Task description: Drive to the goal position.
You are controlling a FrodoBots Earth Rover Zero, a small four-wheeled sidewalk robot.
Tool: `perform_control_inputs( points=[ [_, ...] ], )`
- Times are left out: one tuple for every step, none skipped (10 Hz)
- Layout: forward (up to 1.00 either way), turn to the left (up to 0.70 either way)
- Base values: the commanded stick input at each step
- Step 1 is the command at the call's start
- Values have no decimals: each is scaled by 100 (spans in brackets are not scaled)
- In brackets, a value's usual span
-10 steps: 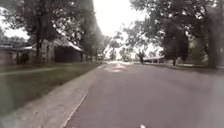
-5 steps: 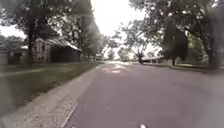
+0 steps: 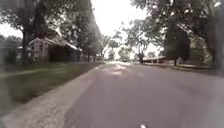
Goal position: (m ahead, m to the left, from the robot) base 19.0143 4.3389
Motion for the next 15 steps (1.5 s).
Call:
perform_control_inputs(
  points=[
    [100, 0],
    [100, 0],
    [100, 0],
    [100, 0],
    [100, 0],
    [100, -21],
    [100, -14],
    [100, -4],
    [100, 0],
    [100, 0],
    [100, 0],
    [100, 0],
    [100, 0],
    [100, 0],
    [100, 0]
  ],
)
